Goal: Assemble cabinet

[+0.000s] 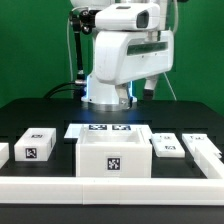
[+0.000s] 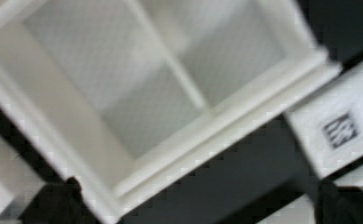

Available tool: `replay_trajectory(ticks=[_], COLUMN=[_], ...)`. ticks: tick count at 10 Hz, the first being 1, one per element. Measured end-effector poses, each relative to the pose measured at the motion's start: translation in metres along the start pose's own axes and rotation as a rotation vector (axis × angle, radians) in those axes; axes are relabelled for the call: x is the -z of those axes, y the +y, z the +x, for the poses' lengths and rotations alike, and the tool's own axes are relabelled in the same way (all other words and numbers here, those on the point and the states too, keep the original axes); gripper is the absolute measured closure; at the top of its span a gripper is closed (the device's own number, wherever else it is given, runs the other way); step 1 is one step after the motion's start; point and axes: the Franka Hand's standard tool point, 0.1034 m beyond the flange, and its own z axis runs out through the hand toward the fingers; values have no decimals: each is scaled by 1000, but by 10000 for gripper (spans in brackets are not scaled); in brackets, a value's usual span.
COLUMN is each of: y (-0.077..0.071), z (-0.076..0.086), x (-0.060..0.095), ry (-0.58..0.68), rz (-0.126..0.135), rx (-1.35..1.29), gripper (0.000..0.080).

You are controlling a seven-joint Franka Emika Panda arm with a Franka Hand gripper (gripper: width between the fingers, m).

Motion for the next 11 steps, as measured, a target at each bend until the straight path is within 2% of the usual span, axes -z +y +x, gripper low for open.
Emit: replay_trajectory(ticks=[1,5,6,8,11], y=[-5,-4,-10,-18,-16], z=[-5,-4,-8,-25,-29], x=[-3,-6,-15,-31,-34], ry=[-1,0,10,5,2], rz=[1,1,-15,7,2], rx=[30,287,417,611,694], gripper=[150,150,150,150,150])
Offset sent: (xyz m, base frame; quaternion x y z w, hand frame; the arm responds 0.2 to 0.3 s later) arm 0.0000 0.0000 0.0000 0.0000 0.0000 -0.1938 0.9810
